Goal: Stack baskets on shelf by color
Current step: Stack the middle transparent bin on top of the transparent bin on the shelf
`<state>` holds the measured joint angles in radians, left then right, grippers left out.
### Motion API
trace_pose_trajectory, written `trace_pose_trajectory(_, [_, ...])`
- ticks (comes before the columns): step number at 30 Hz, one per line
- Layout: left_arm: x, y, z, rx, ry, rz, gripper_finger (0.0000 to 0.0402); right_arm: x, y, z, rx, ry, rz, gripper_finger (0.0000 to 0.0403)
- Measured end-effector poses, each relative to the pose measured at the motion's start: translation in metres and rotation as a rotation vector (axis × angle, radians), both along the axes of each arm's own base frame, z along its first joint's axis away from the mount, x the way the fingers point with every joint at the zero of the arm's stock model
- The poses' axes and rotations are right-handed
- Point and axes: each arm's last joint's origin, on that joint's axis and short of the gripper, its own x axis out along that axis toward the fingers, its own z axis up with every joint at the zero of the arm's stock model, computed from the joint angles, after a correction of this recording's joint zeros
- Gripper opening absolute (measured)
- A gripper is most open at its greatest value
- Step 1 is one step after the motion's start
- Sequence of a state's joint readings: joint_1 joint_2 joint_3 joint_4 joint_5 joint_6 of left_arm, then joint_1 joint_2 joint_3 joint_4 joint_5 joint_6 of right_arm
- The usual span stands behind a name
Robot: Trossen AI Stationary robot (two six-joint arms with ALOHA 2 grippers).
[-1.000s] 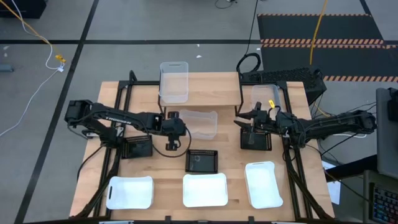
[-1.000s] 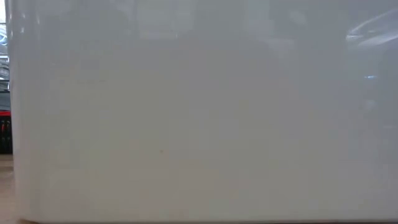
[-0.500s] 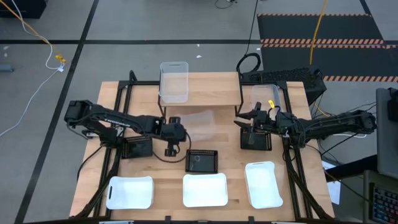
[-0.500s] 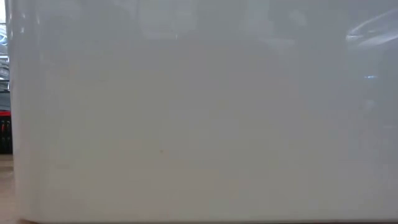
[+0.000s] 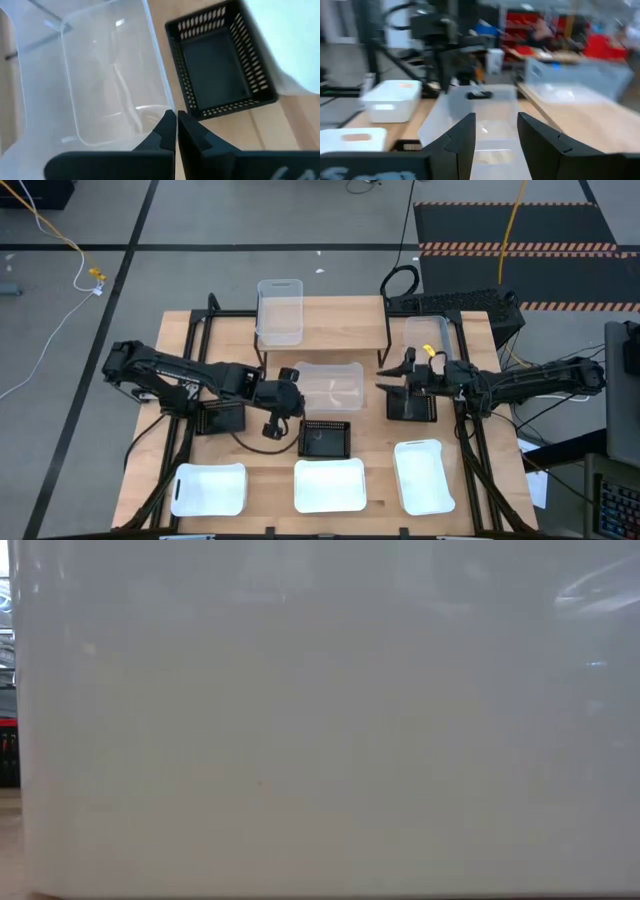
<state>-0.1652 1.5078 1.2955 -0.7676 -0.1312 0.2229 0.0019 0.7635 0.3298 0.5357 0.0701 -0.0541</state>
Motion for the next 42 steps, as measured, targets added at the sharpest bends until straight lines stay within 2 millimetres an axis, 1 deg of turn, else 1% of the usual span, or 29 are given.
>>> trace_pose_trajectory(2, [-0.001,-0.003,0.010,0.002,-0.001,-0.013,0.0003,0.001,0.001,0.006,-0.074,-0.024,0.032,0.0142])
trace_pose_trajectory(4, [-0.003,-0.007,0.019,0.004,0.002,-0.025,0.0003,0.004,0.002,0.020,-0.138,-0.011,0.048,0.0147])
trace_pose_trajectory(8, [-0.007,-0.017,0.032,0.004,0.006,-0.061,0.0003,0.011,0.006,0.053,-0.236,0.174,0.081,0.0164])
trace_pose_trajectory(11, [-0.009,-0.024,0.038,0.002,0.007,-0.083,0.0003,0.017,0.011,0.075,-0.322,0.293,0.131,0.0170])
trace_pose_trajectory(13, [-0.011,-0.027,0.039,-0.001,0.004,-0.091,0.0006,0.022,0.015,0.088,-0.403,0.328,0.170,0.0169])
trace_pose_trajectory(16, [-0.012,-0.031,0.038,-0.007,0.012,-0.095,0.0004,0.032,0.023,0.097,-0.571,0.382,0.247,0.0162])
trace_pose_trajectory(19, [-0.013,-0.033,0.038,-0.015,0.012,-0.088,0.0004,0.046,0.032,0.096,-0.748,0.437,0.334,0.0154])
trace_pose_trajectory(22, [-0.013,-0.034,0.038,-0.020,0.012,-0.083,0.0008,0.061,0.040,0.089,-0.888,0.509,0.399,0.0149])
trace_pose_trajectory(26, [-0.013,-0.034,0.038,-0.021,0.015,-0.082,0.0004,0.078,0.043,0.078,-1.013,0.599,0.364,0.0148])
trace_pose_trajectory(29, [-0.014,-0.034,0.038,-0.021,0.020,-0.081,0.0007,0.086,0.043,0.070,-1.075,0.645,0.368,0.0148])
trace_pose_trajectory(33, [-0.013,-0.034,0.038,-0.021,0.017,-0.081,0.0006,0.089,0.043,0.062,-1.083,0.692,0.394,0.0136])
trace_pose_trajectory(36, [-0.013,-0.034,0.038,-0.021,0.014,-0.081,0.0004,0.088,0.043,0.059,-1.086,0.717,0.413,0.0107])
trace_pose_trajectory(39, [-0.012,-0.034,0.038,-0.023,0.004,-0.082,0.0009,0.088,0.043,0.055,-1.076,0.736,0.450,0.0065])
trace_pose_trajectory(42, [-0.011,-0.035,0.039,-0.021,-0.008,-0.090,0.0005,0.086,0.043,0.053,-1.050,0.731,0.516,0.0019])
